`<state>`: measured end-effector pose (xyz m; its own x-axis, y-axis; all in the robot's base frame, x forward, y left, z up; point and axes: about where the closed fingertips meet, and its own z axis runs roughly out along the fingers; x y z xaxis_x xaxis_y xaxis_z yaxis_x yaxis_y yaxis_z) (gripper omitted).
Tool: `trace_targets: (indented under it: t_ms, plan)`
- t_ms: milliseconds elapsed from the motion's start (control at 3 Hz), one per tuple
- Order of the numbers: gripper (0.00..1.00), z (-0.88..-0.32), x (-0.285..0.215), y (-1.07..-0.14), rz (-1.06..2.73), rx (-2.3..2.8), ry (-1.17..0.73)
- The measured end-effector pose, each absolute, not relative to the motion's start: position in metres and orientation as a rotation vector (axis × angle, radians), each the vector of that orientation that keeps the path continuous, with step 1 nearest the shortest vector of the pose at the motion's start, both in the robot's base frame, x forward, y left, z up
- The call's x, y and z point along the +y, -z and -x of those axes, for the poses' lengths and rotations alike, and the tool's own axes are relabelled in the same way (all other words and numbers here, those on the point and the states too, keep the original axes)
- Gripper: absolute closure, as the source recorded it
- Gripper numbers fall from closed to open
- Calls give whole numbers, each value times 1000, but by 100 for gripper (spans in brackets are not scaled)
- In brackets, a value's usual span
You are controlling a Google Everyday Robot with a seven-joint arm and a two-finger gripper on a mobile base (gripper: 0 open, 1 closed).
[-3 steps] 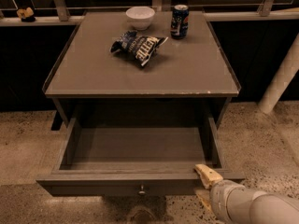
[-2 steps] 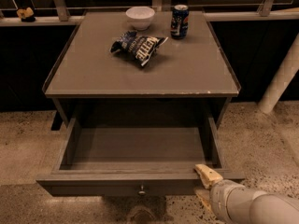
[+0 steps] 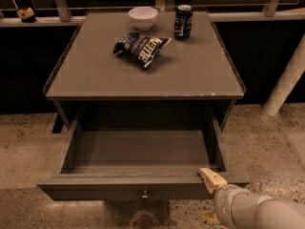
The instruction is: Open top drawer
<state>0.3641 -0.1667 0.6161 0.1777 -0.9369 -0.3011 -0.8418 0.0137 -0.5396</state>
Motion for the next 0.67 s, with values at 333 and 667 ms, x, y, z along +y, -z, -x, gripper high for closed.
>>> trace_targets:
  t_ms: [333, 667]
  plan:
    - [0, -364, -167, -616, 1837, 1675, 197]
    - [0, -364, -167, -616, 1837, 1675, 197]
